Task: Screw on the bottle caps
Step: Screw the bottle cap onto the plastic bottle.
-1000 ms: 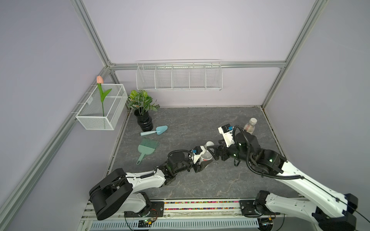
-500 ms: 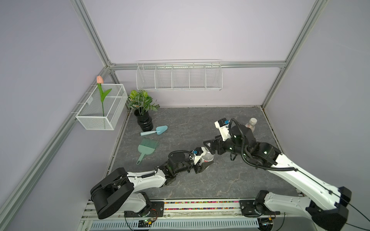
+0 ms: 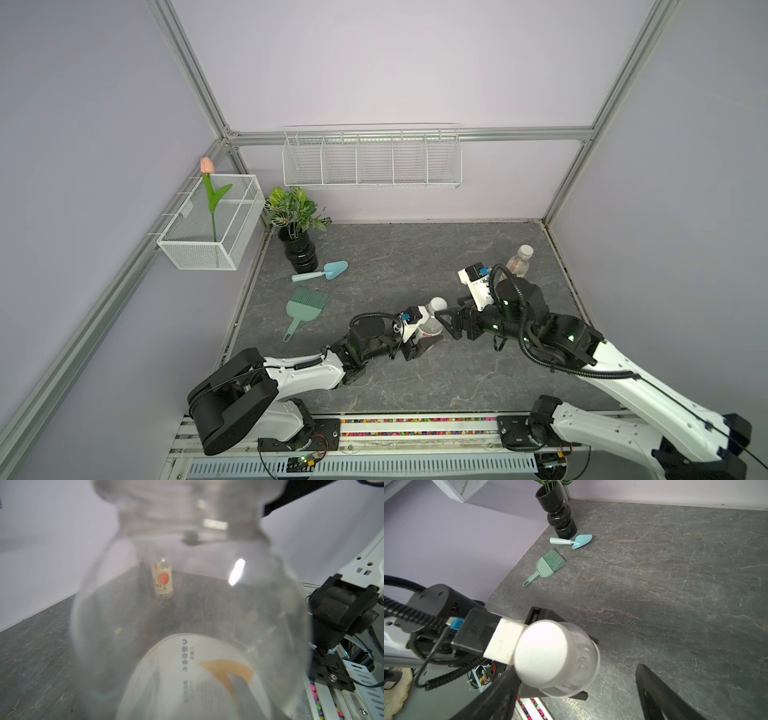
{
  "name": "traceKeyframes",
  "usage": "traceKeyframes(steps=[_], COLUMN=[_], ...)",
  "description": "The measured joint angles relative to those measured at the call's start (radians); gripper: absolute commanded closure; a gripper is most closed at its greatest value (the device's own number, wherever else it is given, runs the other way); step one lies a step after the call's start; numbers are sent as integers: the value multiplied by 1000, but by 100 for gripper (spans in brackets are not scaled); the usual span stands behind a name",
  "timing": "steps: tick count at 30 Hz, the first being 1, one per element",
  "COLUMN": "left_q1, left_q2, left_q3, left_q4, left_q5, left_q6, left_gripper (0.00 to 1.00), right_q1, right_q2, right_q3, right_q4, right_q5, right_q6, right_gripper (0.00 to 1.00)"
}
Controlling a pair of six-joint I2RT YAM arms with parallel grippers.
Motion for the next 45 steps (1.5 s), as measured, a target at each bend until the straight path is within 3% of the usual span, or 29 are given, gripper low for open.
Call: traceKeyframes(steps=[9,13,21,27,34,42,45], left_q1=[-6,-7,-7,-7,-7,-7,-7], left_q2=[24,24,24,24,24,28,28], left_q3=[0,0,18,19,21,22,23], left_q4=[-5,-5,-74,-104,-157,-173,-175], left_q5=[29,33,50,76,139,165,166], left_q6=[19,27,83,108,139,154,154], left_gripper=[43,43,43,42,42,42,42], right_q1=[-27,-27,-42,-51,-60,-60,-60], right_q2=[275,236,-34,15,136,164,180], right_q3=[197,188,134,175,245,261,269], right_q4=[17,-9,-180,-307,-467,-511,-513], right_q5=[14,-14,-110,-186,-245,-266,-266], right_q6=[35,13,-151,-227,-324,-344,-339], right_gripper=[11,11,11,2,18,43,48])
